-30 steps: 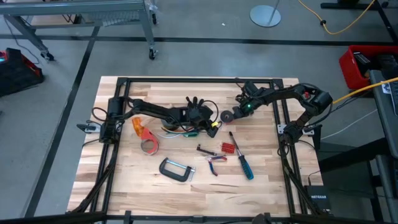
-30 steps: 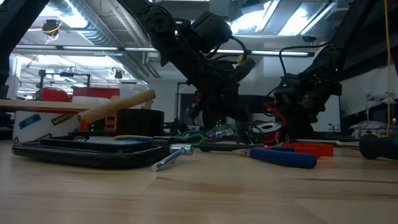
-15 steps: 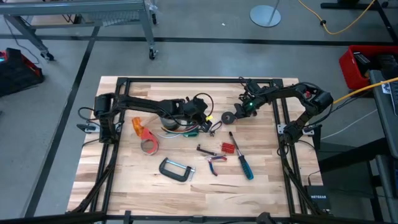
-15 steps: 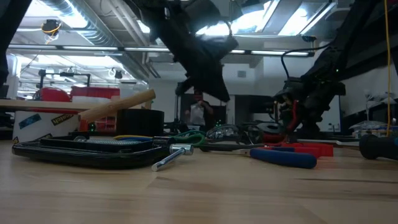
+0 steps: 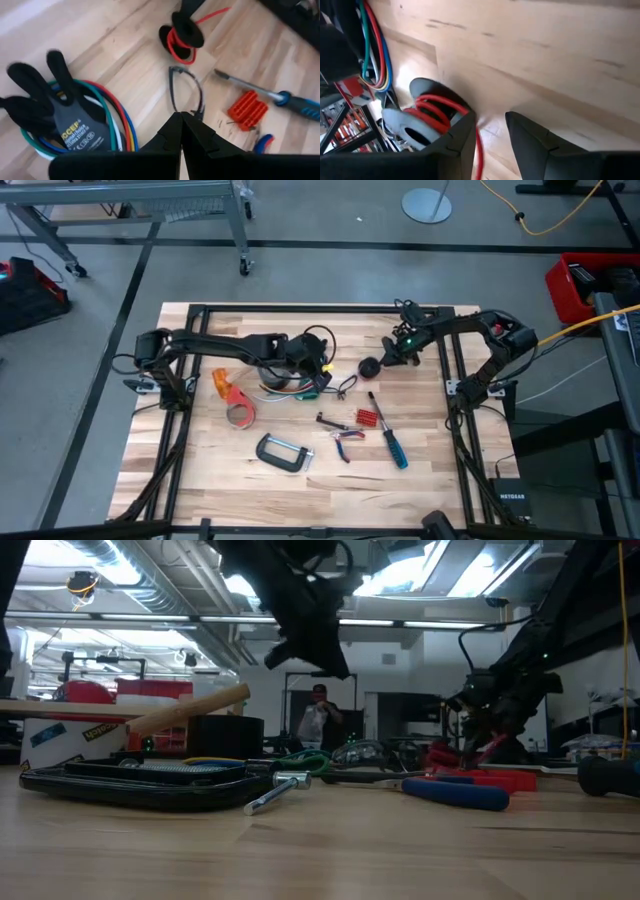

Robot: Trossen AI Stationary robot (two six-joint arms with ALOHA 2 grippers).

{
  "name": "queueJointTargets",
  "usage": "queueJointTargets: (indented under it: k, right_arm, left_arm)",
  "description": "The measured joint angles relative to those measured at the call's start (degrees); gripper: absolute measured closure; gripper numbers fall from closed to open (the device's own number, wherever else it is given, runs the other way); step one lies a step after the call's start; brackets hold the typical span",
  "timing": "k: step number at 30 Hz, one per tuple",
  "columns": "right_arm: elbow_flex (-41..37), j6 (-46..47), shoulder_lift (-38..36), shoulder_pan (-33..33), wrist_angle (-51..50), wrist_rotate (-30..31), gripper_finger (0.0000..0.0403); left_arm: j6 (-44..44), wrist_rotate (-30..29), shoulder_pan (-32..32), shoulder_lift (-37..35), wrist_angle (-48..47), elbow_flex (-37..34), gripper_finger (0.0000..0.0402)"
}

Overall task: Coil cords
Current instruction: Return to Home Position

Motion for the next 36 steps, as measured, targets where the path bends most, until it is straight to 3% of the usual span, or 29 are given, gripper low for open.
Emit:
queueJointTargets:
  k: [12, 21, 28, 36]
  right_arm:
    - [3.08, -7.66, 0.29, -4.84, -7.39, -2.58, 0.0281]
    - [3.21, -13.24, -1.12, -7.97, -8.02, -3.25, 0.0281]
    - [3.29, -15.64, -10.44, -10.80, -7.78, -7.42, 0.0281]
    - [3.36, -15.61, -28.30, -11.93, -7.97, -13.58, 0.0281]
  left_arm:
    - [2.99, -0.89, 0.42, -7.07, -0.17, 0.02, 0.0400]
    - [5.12, -1.67, 0.42, -11.67, -5.59, 0.02, 0.0400]
    - [10.63, -2.31, -0.13, -20.01, -7.06, -0.02, 0.0400]
    - [11.29, -2.59, -1.24, -32.99, -13.35, -0.02, 0.0400]
